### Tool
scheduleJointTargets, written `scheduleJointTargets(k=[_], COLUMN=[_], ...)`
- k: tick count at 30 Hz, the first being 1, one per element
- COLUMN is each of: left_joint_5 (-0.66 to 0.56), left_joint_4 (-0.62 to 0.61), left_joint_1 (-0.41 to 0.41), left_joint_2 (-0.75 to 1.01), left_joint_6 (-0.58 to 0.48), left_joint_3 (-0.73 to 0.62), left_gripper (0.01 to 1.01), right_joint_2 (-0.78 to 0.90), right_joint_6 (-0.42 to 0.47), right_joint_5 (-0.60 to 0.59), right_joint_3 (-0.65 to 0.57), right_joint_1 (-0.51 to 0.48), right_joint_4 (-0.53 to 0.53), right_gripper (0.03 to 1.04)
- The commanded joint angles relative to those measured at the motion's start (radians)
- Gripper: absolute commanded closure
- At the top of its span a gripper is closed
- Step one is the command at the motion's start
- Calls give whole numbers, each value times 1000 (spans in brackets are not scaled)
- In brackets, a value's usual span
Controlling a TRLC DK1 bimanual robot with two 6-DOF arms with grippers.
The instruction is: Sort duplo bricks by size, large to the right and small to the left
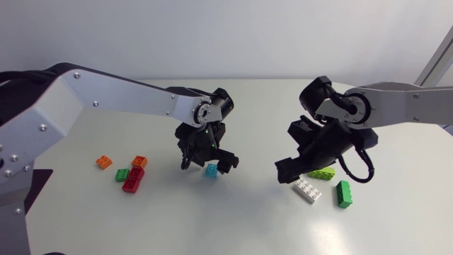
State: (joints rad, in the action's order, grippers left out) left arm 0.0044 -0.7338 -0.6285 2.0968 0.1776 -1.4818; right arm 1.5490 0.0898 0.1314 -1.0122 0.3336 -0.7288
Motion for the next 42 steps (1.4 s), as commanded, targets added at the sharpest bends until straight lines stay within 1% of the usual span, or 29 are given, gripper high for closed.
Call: scheduleJointTargets(k=[1, 5, 6, 7, 8, 14, 18, 28, 32, 35, 36, 37, 39, 40, 42], left_joint_5=[9, 9, 8, 8, 8, 5, 3, 0, 0, 0, 0, 0, 0, 0, -6], left_joint_4=[-16, -22, -22, -21, -21, 13, 16, 48, 57, 57, 57, 57, 56, 56, 54], left_joint_1=[10, 24, 26, 27, 30, 55, 105, 360, 428, 446, 447, 447, 444, 440, 438], left_joint_2=[40, 46, 48, 48, 49, 46, 16, -161, -187, -176, -169, -162, -159, -159, -173], left_joint_6=[23, 22, 22, 22, 22, 22, 17, -58, -76, -75, -72, -67, -66, -66, -66], left_joint_3=[-29, -34, -37, -38, -41, -32, -2, 192, 216, 204, 198, 193, 189, 187, 187], left_gripper=[334, 466, 534, 652, 726, 748, 748, 748, 748, 739, 723, 615, 208, 59, 46], right_joint_2=[-12, -12, -12, -12, -12, -15, -17, -12, -12, -13, -15, -15, -15, -15, -6], right_joint_6=[-1, -1, -1, -1, -2, -2, 1, 1, 1, 1, 2, 7, 19, 24, 36], right_joint_5=[4, 5, 7, 7, 7, 7, 8, 36, 51, 60, 65, 74, 79, 82, 88], right_joint_3=[30, 32, 32, 32, 34, 46, 46, 66, 75, 84, 89, 92, 100, 106, 110], right_joint_1=[-10, -10, -10, -10, -10, -13, -15, -15, -16, -19, -21, -25, -34, -45, -61], right_joint_4=[2, 3, 5, 5, 5, 6, 6, 51, 63, 75, 83, 88, 103, 112, 123], right_gripper=[93, 93, 93, 93, 93, 93, 93, 93, 93, 93, 93, 92, 90, 77, 77])
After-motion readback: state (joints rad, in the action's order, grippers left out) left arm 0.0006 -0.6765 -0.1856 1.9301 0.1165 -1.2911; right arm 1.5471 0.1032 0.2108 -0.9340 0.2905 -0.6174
